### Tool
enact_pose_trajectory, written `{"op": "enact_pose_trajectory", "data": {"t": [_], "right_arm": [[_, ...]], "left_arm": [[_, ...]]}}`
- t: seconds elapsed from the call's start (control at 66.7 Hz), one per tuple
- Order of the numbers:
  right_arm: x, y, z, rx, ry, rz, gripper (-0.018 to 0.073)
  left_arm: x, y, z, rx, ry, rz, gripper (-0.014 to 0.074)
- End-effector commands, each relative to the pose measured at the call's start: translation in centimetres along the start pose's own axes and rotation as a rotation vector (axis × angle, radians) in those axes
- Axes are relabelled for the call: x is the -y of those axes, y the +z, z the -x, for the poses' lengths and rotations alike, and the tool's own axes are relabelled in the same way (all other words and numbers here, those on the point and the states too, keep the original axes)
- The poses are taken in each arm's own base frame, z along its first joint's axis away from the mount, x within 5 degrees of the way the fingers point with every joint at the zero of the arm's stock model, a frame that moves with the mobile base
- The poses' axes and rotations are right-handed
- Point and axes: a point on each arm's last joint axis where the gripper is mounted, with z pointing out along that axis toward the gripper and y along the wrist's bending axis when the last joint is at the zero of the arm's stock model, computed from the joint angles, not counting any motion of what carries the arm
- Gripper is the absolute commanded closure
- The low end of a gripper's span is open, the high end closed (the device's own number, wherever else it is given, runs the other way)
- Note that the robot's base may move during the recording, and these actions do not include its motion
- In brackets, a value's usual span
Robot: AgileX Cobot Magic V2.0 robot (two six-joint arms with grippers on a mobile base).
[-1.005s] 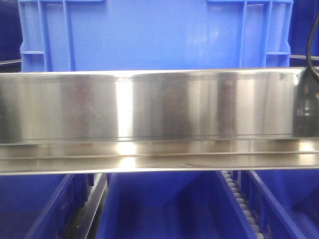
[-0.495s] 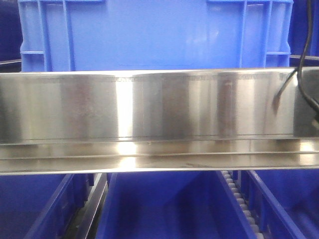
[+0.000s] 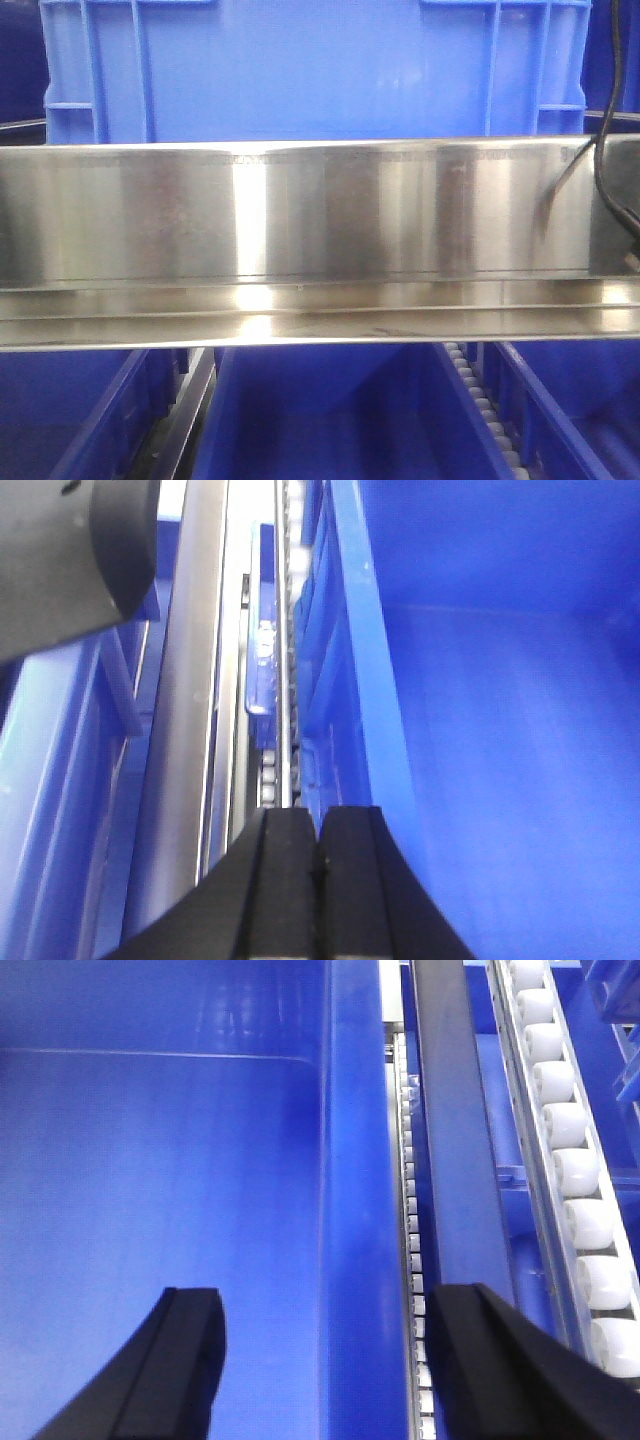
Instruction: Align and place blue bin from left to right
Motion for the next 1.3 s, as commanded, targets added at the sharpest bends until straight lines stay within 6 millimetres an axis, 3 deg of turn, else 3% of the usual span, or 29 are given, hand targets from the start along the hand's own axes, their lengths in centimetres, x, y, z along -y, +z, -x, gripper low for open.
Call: {"op": "enact_pose_trajectory", "data": {"t": [0.0, 0.12, 0.21, 0.36, 0.435, 0.69, 0.99, 1.29], "right_arm": [[0.2, -0.4, 0.3, 0.022, 0.000, -0.006, 0.0348], [0.2, -0.4, 0.3, 0.018, 0.000, -0.008, 0.0525], [0.2, -0.4, 0.3, 0.017, -0.002, -0.012, 0.0650], [0.2, -0.4, 0.2, 0.015, -0.002, -0.012, 0.0636], [0.2, -0.4, 0.2, 0.016, -0.002, -0.012, 0.0636], [0.2, -0.4, 0.2, 0.016, -0.002, -0.012, 0.0636], [0.3, -0.4, 0.2, 0.006, -0.002, -0.015, 0.0637], [0.3, -0.4, 0.1, 0.004, -0.002, -0.016, 0.0637]], "left_arm": [[0.3, -0.4, 0.1, 0.006, -0.003, -0.010, 0.0707], [1.3, -0.5, -0.1, 0.018, 0.020, -0.030, 0.0695], [2.6, -0.8, -0.2, 0.057, 0.069, -0.040, 0.0596], [4.1, -1.2, 0.1, 0.154, 0.099, -0.019, 0.0318], [4.1, -0.8, 0.2, 0.165, 0.045, 0.001, 0.0255], [4.9, 2.5, 0.2, 0.111, 0.054, 0.029, 0.0258], [5.3, 4.7, 1.1, 0.016, 0.076, 0.109, 0.0258], [4.0, 6.2, 1.7, -0.006, 0.061, 0.140, 0.0319]]}}
